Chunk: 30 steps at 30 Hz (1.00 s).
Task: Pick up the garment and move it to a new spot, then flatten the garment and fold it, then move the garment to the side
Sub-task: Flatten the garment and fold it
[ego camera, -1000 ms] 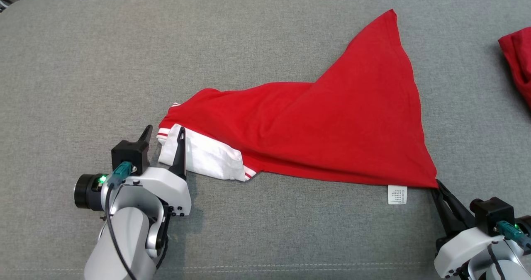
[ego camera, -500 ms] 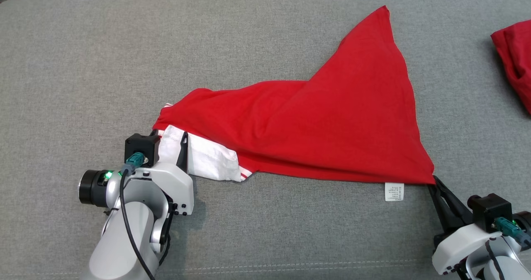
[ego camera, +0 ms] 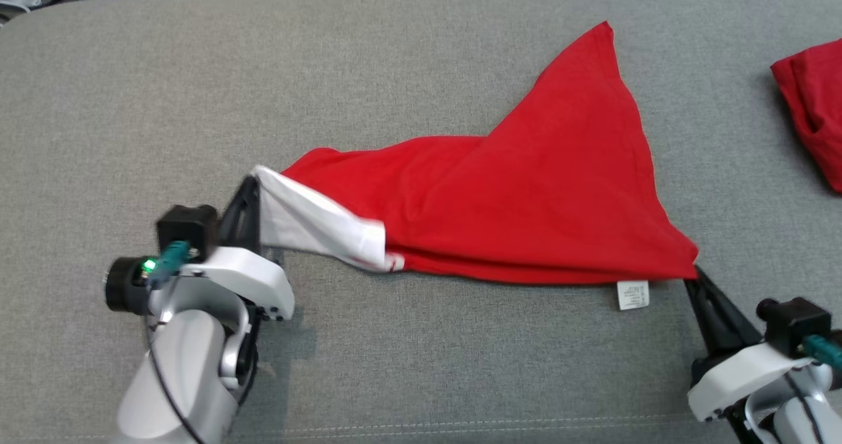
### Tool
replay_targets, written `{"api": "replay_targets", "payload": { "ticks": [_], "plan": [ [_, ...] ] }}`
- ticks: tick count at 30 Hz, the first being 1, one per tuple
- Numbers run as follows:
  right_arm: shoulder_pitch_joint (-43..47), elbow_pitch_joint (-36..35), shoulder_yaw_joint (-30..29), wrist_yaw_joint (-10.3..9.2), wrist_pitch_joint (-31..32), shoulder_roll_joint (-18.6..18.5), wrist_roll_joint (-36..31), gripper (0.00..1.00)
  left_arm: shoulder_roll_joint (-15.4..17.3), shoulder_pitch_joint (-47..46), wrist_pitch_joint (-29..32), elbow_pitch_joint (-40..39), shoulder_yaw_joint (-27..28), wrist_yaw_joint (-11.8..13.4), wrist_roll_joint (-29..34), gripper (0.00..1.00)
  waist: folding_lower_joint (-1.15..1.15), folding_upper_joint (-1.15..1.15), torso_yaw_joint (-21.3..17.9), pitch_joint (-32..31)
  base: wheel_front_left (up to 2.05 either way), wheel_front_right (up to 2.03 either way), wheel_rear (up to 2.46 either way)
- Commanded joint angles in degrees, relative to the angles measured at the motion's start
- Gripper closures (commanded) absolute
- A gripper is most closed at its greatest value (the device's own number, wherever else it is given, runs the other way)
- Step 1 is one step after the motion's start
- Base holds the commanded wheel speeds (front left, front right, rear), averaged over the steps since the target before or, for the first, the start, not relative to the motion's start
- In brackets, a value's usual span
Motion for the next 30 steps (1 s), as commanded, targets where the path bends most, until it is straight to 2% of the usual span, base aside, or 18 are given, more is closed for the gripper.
{"api": "replay_targets", "payload": {
  "ticks": [1,5,9,17,21,24,27,30],
  "plan": [
    [-1.7,-2.4,-0.1,-0.08,-0.1,-2.1,1.4,1.00,2.0,-0.8,-1.9,-3.5,3.3,-0.7,-1.8,1.00,0.00,0.00,-0.1,-1.0,0.00,0.00,0.00],
    [-3.1,-5.3,-1.0,-0.08,1.2,-4.2,3.7,1.00,3.1,0.1,-3.7,-8.8,6.1,-2.1,-4.7,1.00,0.00,0.00,0.1,-2.7,0.00,0.00,0.00],
    [-5.4,-11.7,-1.6,-0.08,4.7,-7.0,9.0,1.00,4.2,0.7,-4.3,-18.0,8.8,-5.1,-9.1,1.00,0.00,0.00,0.2,-5.4,0.00,0.00,0.00],
    [-12.0,-27.0,-5.0,-0.08,13.6,-13.7,16.3,1.00,6.5,-5.2,0.3,-36.6,9.8,-8.0,-13.8,1.00,0.00,0.00,-0.1,-11.6,0.00,0.00,0.00],
    [-13.0,-36.0,-9.1,-0.08,19.5,-16.3,19.5,1.00,6.2,-9.0,3.4,-46.7,10.4,-7.5,-16.7,1.00,0.00,0.00,-0.7,-13.7,0.00,0.00,0.00],
    [-12.5,-42.4,-14.3,-0.08,24.9,-17.0,23.1,1.00,6.1,-10.7,9.3,-51.8,10.4,-5.5,-19.8,1.00,0.00,0.00,-1.0,-14.4,0.00,0.00,0.00],
    [-10.7,-44.5,-17.8,-0.08,33.0,-16.0,25.8,1.00,7.1,-10.7,15.9,-51.9,9.7,-3.5,-21.6,1.00,0.00,0.00,-1.2,-14.0,0.00,0.00,0.00],
    [-11.6,-40.8,-15.9,-0.08,39.4,-12.5,27.7,1.00,8.0,-10.5,19.3,-46.8,7.9,-3.4,-21.6,1.00,0.00,0.00,-1.4,-11.8,0.00,0.00,0.00]
  ]
}}
